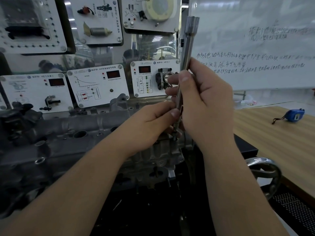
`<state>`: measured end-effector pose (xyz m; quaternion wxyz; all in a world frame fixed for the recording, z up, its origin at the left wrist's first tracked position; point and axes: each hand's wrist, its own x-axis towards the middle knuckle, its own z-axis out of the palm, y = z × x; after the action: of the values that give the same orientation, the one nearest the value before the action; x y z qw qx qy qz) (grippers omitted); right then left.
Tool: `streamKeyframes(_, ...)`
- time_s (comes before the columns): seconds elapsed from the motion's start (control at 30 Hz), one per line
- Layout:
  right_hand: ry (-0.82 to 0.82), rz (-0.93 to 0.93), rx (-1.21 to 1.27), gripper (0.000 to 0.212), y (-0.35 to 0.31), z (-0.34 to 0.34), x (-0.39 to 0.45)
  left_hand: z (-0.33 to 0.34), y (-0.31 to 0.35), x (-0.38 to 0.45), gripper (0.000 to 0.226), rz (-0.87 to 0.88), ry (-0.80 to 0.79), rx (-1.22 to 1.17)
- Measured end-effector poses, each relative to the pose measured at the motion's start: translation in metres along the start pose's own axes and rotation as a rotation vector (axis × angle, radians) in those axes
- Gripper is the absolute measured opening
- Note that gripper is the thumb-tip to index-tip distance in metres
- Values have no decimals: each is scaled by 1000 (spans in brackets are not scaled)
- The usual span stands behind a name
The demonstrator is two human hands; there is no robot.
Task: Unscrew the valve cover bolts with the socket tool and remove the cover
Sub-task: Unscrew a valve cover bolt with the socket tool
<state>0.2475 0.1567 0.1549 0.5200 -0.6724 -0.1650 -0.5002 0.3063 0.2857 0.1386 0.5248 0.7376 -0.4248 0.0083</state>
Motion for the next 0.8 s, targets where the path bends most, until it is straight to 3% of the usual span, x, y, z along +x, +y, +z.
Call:
streamKeyframes(0.17, -6, -36, -83, 14, 2, 4, -1, 2, 1, 1, 35, 23, 61, 54)
streamKeyframes(0.27, 33, -56, -152, 21, 5, 4, -1, 2, 1, 1, 32, 28, 74, 62)
streamKeyframes(0.4, -12, -61, -118, 21, 5, 3, -1, 2, 1, -1, 43, -17, 68, 43)
streamKeyframes(0.57, -11, -17, -41, 44, 6, 3, -2, -1, 0, 0, 45, -17, 37, 89)
streamKeyframes(0.77, 44, -51, -100, 13, 1, 4, -2, 2, 1, -1, 34, 3, 50, 93)
streamKeyframes(0.8, 24, -42, -101, 18, 0, 4, -3, 1, 1, -1, 38, -7, 41, 93)
